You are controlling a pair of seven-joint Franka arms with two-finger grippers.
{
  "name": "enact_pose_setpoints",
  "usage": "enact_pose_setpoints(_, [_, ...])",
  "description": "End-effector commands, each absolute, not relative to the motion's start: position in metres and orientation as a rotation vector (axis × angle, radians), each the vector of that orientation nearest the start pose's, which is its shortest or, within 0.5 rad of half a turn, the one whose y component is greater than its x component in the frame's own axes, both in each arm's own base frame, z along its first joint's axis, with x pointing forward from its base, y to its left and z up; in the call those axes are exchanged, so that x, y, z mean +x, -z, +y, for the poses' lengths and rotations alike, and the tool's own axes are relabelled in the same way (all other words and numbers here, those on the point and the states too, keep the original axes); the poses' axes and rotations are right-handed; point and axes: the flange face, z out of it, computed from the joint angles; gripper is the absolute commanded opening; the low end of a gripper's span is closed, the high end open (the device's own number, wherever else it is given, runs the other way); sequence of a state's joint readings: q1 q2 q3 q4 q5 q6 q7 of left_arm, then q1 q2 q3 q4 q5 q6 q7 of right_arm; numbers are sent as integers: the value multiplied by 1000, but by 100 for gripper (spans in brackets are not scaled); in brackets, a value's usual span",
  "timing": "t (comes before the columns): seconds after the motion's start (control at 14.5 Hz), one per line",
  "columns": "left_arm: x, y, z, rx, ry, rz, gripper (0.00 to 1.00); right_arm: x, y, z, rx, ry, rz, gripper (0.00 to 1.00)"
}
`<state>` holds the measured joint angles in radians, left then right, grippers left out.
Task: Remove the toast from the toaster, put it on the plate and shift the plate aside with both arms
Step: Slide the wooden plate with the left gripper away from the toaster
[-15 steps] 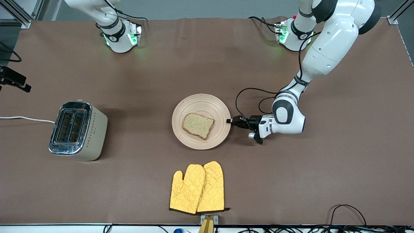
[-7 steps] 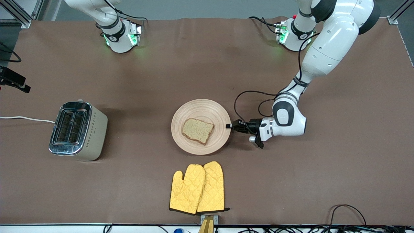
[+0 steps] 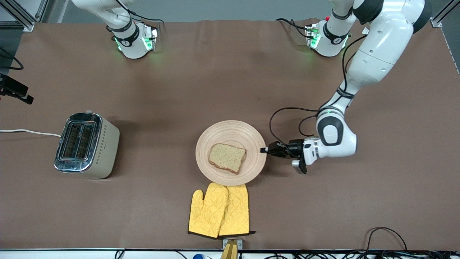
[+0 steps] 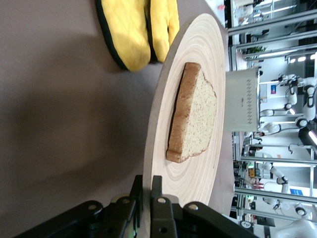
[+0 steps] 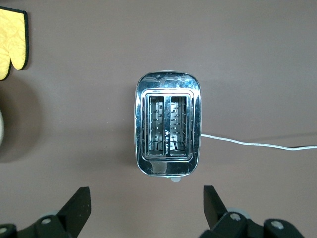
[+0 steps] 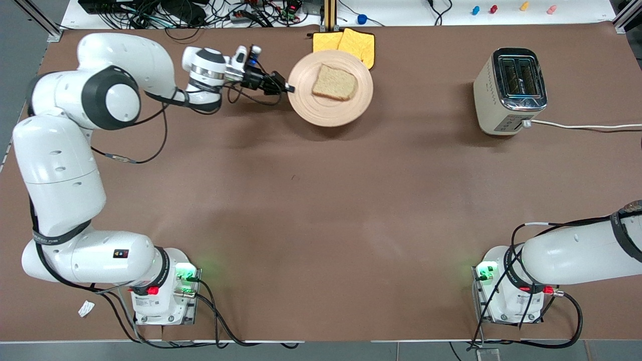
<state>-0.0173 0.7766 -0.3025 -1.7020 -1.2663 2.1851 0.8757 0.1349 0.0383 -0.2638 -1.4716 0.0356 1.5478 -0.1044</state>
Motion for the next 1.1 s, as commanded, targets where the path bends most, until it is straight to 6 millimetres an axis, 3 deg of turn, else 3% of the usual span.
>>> enact_pose_setpoints(0.0, [642, -199, -183, 1994, -90, -186, 0, 551, -655, -54, -3132, 74, 13, 100])
enact_pose_setpoints(0.14, [660, -218, -154, 1975, -72, -198, 0, 547, -655, -41, -3129, 73, -15, 100])
enact_pose_setpoints(0.34, [679, -235, -89, 1986, -83, -203, 0, 545, -654, -44, -3128, 76, -8, 100])
enact_pose_setpoints(0.55, [681, -229, -33, 1967, -95, -141, 0, 544, -653, -56, -3130, 71, 26, 100])
enact_pose_setpoints(1.03, [665, -208, 77, 2015, -102, -65, 0, 543, -649, -53, -3127, 50, 66, 100])
